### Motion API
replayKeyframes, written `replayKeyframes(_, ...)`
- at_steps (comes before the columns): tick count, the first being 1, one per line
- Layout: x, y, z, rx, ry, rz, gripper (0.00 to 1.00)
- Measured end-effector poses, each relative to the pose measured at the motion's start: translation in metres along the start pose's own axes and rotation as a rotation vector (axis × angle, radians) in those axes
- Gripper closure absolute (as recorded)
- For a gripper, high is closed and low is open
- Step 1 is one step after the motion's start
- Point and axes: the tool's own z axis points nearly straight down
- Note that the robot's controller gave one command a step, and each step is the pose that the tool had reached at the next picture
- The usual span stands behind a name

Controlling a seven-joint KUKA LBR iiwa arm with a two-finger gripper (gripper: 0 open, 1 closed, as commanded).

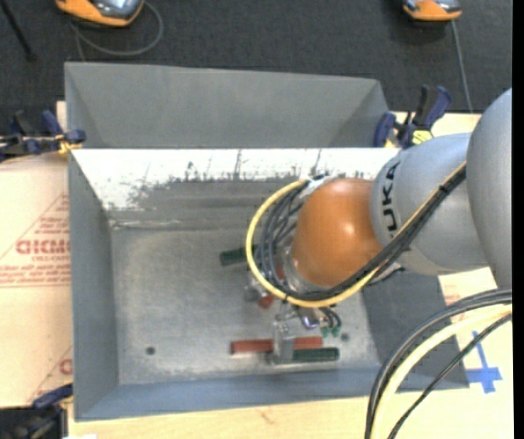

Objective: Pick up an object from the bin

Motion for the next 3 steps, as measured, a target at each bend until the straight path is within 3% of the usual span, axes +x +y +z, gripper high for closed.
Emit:
replayKeyframes(1, 0.0000, 0.0059, 0.0000, -0.004, 0.002, -0.005, 1.00)
replayKeyframes(2, 0.0000, 0.0061, 0.0000, -0.005, 0.002, -0.004, 0.00)
replayKeyframes(3, 0.0000, 0.0060, 0.0000, -0.005, 0.002, -0.003, 1.00)
